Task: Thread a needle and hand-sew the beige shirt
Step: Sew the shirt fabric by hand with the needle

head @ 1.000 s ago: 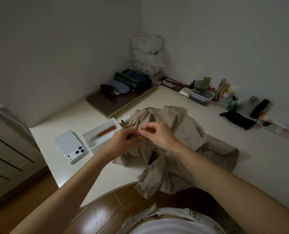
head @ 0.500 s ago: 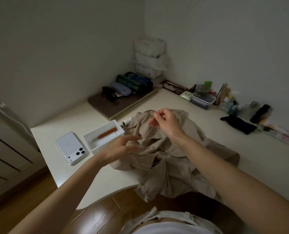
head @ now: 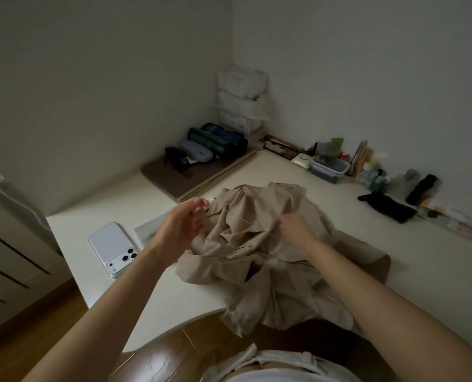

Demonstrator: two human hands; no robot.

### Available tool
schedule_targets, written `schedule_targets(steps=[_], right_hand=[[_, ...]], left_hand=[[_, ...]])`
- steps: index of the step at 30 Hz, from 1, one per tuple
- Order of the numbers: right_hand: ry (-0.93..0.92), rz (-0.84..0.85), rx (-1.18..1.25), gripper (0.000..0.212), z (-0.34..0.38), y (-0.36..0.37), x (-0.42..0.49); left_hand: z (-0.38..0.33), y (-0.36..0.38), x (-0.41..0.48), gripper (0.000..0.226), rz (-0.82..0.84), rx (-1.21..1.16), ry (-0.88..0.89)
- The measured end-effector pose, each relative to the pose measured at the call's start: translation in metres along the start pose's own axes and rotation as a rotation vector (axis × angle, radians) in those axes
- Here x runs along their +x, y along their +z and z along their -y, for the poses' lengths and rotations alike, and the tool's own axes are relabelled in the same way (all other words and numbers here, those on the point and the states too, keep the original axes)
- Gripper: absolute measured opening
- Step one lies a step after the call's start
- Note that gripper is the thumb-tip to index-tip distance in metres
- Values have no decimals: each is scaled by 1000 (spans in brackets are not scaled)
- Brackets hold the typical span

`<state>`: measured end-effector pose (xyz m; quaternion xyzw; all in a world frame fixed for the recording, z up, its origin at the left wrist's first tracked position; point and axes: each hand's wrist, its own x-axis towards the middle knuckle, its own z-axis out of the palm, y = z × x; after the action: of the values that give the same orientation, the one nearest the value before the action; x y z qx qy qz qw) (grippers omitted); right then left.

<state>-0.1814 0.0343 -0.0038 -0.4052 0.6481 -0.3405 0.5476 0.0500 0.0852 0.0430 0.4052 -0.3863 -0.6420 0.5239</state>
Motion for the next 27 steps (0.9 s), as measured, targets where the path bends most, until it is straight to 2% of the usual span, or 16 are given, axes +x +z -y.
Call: schedule_targets(steps=[2,5,10,14,18,22,25,27], right_hand=[[3,40,-21,15,-5,0,-2],[-76,244,32,16,3,7,-18],[-122,597,48,38,22,25,-38],[-127,727,-28,28,25,29,-43],[-86,647,88,21,22,22,-34],[28,415,233,22,10,2,-13],[121,214,191,22,-6,-9,0],[185,142,173,20,-17,-13,5]], left_hand=[[1,-2,2,28,-25,39,29],[3,1,5,26,-15,168,22],[6,13,5,18,66,391,3],[8,14,5,17,71,499,-16],[8,8,1,17,94,512,-71],[6,1,-4,16,120,425,-117],[6,-2,-3,19,57,361,-73],[4,-2,-2,22,42,294,-33]])
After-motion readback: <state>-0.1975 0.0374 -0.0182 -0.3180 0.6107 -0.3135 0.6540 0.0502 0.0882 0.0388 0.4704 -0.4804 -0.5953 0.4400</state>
